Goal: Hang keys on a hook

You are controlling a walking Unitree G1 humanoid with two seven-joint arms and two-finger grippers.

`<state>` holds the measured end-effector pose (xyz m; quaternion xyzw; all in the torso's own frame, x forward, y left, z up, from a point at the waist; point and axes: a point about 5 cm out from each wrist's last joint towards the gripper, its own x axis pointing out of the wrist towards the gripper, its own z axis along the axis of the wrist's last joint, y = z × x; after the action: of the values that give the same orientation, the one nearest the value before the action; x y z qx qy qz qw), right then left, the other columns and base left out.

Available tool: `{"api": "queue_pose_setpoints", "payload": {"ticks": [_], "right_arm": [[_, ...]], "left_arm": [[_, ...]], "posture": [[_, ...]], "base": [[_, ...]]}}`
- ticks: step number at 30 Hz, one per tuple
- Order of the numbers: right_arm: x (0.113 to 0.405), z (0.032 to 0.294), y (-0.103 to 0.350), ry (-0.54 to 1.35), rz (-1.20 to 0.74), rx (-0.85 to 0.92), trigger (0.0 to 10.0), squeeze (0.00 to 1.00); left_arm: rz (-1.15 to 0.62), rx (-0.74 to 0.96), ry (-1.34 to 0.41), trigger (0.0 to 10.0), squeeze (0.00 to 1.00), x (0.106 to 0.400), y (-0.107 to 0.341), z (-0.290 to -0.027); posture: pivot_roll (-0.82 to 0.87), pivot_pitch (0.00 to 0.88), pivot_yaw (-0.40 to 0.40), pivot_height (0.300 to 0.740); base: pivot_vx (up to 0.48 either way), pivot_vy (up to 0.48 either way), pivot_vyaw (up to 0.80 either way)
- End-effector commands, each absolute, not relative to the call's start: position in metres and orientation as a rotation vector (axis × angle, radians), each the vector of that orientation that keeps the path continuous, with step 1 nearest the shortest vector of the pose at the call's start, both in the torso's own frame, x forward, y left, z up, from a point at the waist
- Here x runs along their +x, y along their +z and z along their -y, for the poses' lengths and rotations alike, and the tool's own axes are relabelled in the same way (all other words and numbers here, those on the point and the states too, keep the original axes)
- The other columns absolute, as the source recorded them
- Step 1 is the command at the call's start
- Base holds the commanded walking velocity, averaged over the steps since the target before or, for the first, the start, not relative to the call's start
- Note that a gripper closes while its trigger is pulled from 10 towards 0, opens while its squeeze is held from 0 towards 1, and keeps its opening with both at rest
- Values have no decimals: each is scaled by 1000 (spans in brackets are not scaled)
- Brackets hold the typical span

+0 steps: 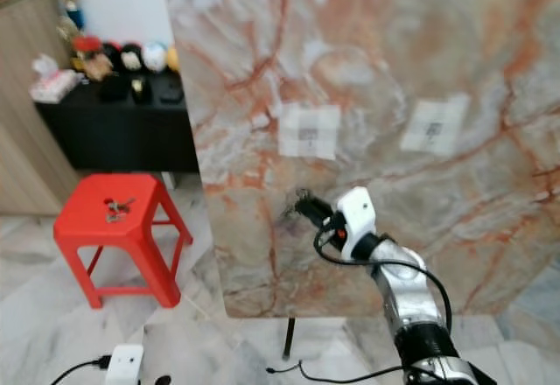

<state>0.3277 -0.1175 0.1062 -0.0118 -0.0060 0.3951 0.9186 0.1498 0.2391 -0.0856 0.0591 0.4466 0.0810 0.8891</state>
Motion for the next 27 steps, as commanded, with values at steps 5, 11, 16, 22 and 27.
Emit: {"api": "queue_pose_setpoints", "payload": {"ticks": [5,11,16,22,27], "right_arm": [[327,131,110,804,28,-50,10000,0],[327,132,113,820,38,-48,10000,0],[326,134,117,837,47,-59,10000,0],[321,130,122,938,52,-64,10000,0],[319,132,129,992,63,-67,10000,0]], "left_arm": [[-915,110,151,10000,0,156,-85,-232],[-919,110,153,10000,0,158,-84,-234],[-917,110,152,10000,0,160,-84,-232],[-915,111,147,10000,0,162,-83,-231],[-915,106,156,10000,0,160,-83,-235]], "posture": [[104,0,-43,740],[101,0,-46,740],[96,0,-53,740],[84,0,-64,740],[80,0,-78,740]], "base": [[0,0,0],[0,0,0],[0,0,0],[0,0,0],[0,0,0]]}}
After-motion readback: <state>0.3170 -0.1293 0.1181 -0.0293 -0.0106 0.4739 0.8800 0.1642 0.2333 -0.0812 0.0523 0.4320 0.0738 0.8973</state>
